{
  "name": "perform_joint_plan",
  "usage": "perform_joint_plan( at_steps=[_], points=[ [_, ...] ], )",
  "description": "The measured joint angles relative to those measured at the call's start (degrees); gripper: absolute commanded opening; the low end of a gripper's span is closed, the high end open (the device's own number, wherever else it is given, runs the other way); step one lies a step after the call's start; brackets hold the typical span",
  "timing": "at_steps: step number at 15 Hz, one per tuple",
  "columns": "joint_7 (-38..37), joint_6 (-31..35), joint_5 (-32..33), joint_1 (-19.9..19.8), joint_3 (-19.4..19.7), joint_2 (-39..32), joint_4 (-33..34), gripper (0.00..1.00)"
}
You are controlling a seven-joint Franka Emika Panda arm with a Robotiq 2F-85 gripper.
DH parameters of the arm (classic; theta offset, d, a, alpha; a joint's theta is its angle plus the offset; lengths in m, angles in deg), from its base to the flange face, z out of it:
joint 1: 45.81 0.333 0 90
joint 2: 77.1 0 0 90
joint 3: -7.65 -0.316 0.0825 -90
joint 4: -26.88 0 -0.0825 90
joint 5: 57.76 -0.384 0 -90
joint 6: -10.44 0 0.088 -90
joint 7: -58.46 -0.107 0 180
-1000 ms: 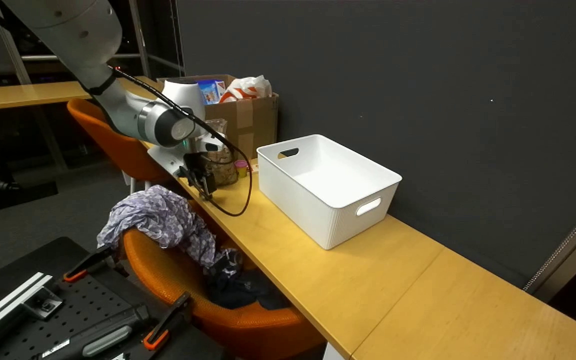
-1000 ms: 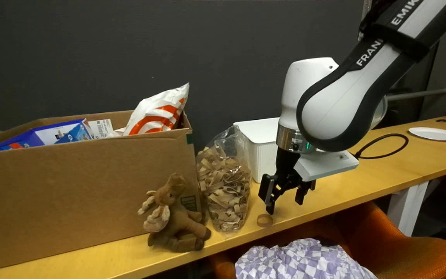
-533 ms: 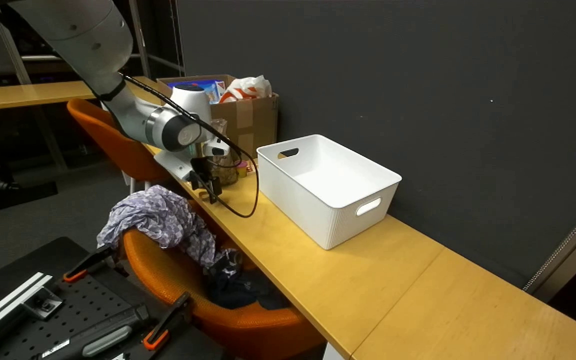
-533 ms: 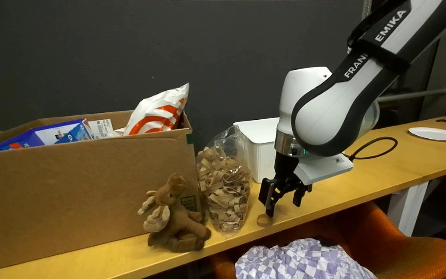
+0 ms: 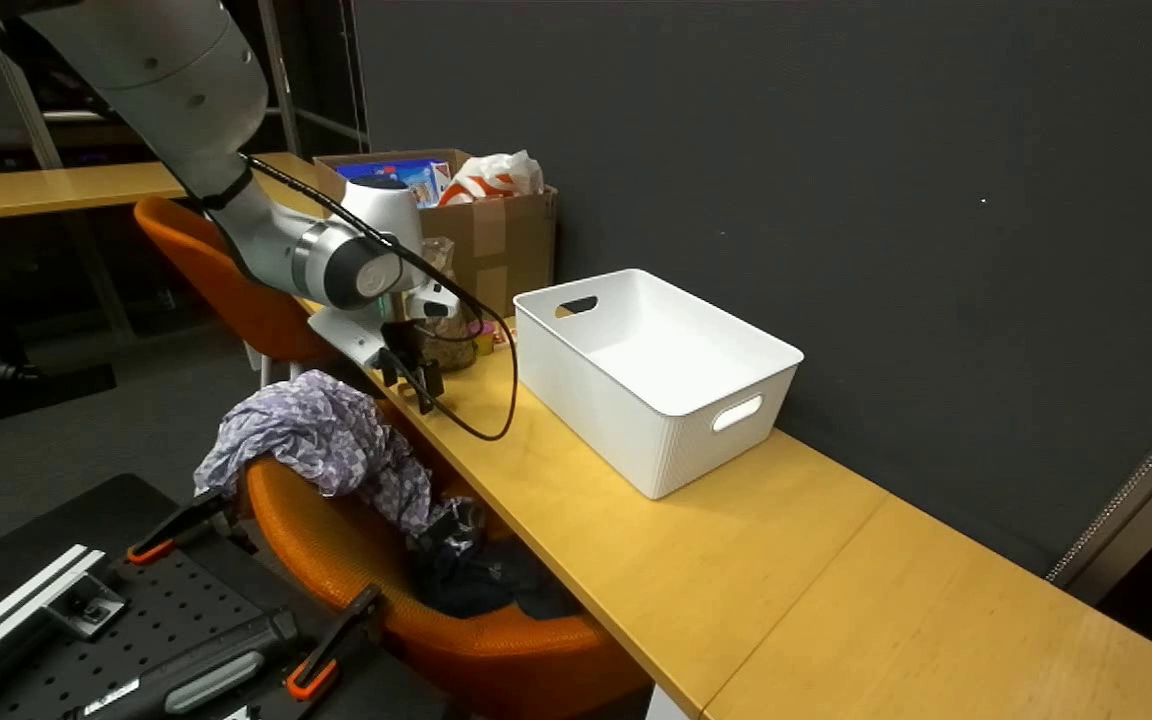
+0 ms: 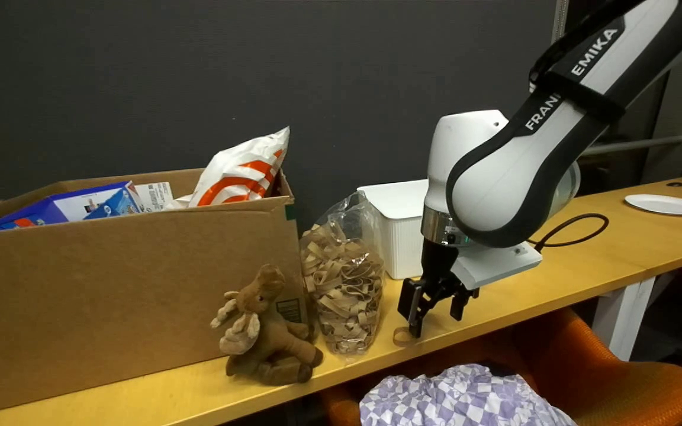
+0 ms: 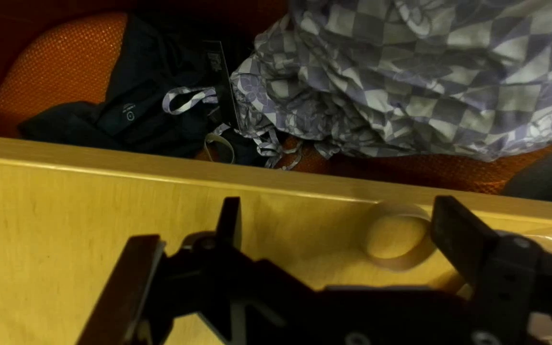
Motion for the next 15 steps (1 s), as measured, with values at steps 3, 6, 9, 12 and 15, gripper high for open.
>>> perform_joint_plan(
  at_steps=[3, 6, 9, 12, 15],
  points=[
    [0.0, 0.0, 0.1, 0.6, 0.1, -0.5, 0.8, 1.00],
    [0.0, 0.0, 0.1, 1.3, 0.5, -1.5, 2.4, 1.00],
    [0.0, 0.0, 0.1, 1.4, 0.5, -3.3, 4.6, 0.93],
    [0.0, 0.0, 0.1, 1.5, 0.5, -5.1, 6.7, 0.58],
    [0.0, -0.1, 0.2, 1.8, 0.6, -6.4, 8.2, 0.36]
  ],
)
